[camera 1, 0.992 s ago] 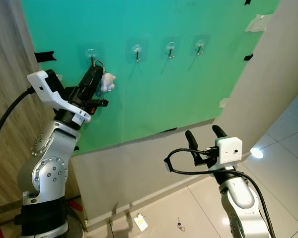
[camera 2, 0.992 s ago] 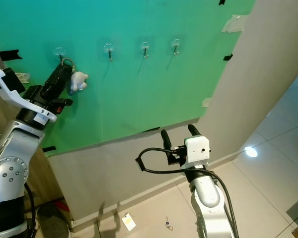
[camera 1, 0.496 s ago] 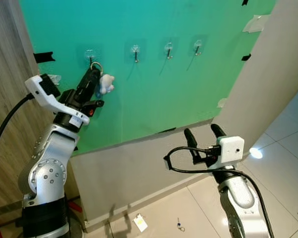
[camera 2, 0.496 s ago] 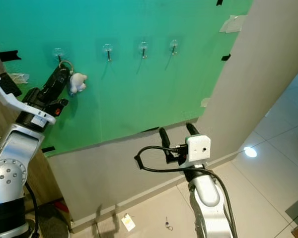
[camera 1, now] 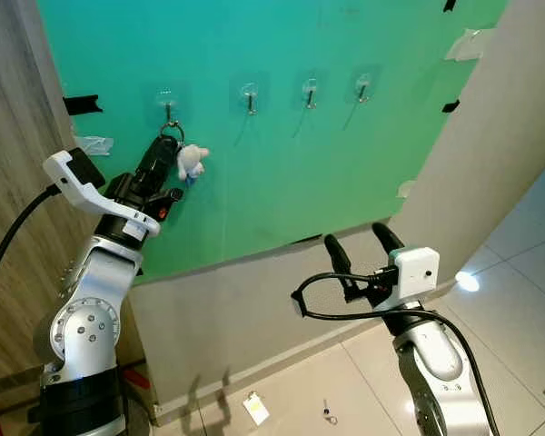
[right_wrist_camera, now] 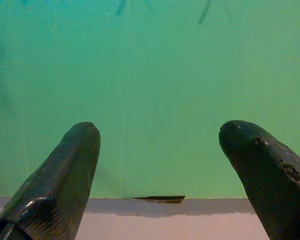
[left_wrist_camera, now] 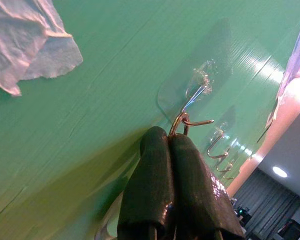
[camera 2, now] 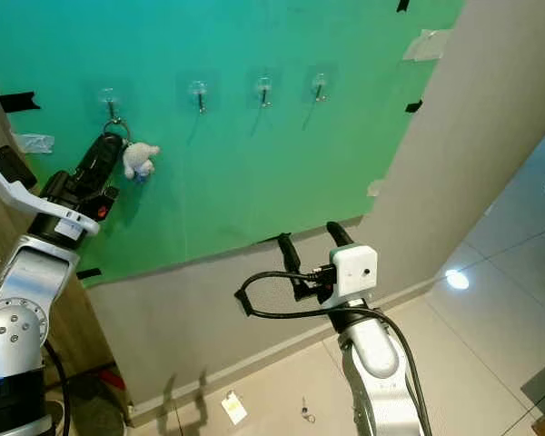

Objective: Hang keys on a hook

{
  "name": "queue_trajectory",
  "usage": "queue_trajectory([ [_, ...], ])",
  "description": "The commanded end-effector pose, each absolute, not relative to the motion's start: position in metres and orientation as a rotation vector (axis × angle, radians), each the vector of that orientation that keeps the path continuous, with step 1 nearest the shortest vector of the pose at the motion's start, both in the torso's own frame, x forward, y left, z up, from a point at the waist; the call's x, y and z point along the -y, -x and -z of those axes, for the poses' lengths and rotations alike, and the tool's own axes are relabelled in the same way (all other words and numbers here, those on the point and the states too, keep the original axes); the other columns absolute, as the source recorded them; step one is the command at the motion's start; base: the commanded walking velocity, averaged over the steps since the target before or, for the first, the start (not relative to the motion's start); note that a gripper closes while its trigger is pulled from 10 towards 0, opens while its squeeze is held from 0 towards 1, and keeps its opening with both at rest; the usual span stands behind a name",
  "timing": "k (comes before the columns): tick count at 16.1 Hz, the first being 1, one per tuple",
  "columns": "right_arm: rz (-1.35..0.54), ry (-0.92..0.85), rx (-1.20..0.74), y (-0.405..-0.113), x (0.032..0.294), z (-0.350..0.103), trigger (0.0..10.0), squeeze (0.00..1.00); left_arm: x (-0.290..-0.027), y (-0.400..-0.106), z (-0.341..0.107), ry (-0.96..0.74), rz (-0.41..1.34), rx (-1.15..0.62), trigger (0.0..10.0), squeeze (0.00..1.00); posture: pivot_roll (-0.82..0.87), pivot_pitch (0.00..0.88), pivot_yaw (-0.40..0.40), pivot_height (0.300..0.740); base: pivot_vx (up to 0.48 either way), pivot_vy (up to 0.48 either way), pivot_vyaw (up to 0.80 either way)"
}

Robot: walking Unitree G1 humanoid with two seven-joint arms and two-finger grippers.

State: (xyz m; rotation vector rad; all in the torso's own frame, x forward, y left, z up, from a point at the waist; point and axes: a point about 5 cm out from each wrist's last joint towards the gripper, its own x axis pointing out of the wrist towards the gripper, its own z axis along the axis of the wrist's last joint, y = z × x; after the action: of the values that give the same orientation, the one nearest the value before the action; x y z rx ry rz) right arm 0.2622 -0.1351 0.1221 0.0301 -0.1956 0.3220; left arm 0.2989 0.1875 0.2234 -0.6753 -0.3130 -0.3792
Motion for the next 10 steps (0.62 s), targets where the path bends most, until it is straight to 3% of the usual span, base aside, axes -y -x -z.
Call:
queue_trajectory([
  [1, -0.326, -0.030, 0.202, -0.261, 0.138, -0.126, 10.0, 0.00, -0.191, -0.301, -0.203, 0.689, 0.311, 0.215, 10.0, 0.00, 0.01, 0.000, -0.108, 0.740, 0.000, 0.000, 0.00],
  [4, -0.338, -0.026, 0.196, -0.261, 0.137, -0.124, 10.0, 0.00, -0.188, -0.301, -0.204, 0.639, 0.330, 0.211, 10.0, 0.00, 0.01, 0.000, -0.109, 0.740, 0.000, 0.000, 0.00],
  [10, -0.460, -0.020, 0.211, -0.257, 0.124, -0.129, 10.0, 0.00, -0.163, -0.302, -0.198, 0.217, 0.377, 0.163, 10.0, 0.00, 0.01, 0.000, -0.109, 0.740, 0.000, 0.000, 0.00],
])
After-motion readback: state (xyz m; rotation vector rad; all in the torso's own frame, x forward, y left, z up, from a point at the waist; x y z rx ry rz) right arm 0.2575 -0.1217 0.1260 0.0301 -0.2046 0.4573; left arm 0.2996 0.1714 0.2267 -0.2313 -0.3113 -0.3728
